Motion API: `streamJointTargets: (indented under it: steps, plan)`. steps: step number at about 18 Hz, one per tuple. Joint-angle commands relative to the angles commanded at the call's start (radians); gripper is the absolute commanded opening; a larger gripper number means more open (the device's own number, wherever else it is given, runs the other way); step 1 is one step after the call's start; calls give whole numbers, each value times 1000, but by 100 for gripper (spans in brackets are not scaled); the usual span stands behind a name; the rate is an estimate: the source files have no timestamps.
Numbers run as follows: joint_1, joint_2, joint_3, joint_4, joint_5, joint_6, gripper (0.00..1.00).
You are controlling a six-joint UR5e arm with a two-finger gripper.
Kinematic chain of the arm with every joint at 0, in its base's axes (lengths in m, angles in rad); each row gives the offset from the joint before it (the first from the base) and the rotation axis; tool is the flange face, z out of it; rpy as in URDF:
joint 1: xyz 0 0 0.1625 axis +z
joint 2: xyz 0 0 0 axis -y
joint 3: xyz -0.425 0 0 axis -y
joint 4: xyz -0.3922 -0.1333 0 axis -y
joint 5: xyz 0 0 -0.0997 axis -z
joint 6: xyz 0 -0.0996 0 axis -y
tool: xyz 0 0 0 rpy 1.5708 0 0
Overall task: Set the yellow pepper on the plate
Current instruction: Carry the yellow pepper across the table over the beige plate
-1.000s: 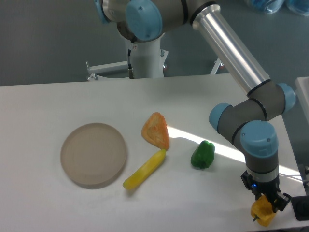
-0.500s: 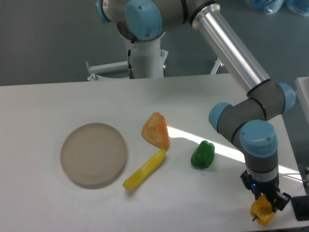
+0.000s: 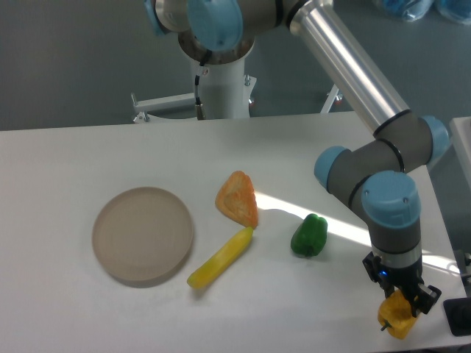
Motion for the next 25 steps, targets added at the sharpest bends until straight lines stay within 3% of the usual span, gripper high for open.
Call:
streamJointTargets:
  steps: [2, 5, 11, 15, 21, 25]
  plan:
    - [-11, 38, -35, -3, -34, -49, 41]
    - [-25, 141, -124, -15, -55, -97, 41]
    - [-71, 366, -291, -190, -115, -264, 41]
    - [-133, 453, -390, -270, -176, -416, 41]
    - [-268, 477, -519, -253, -204, -710, 41]
    - [-356, 450, -572, -131, -203, -850, 41]
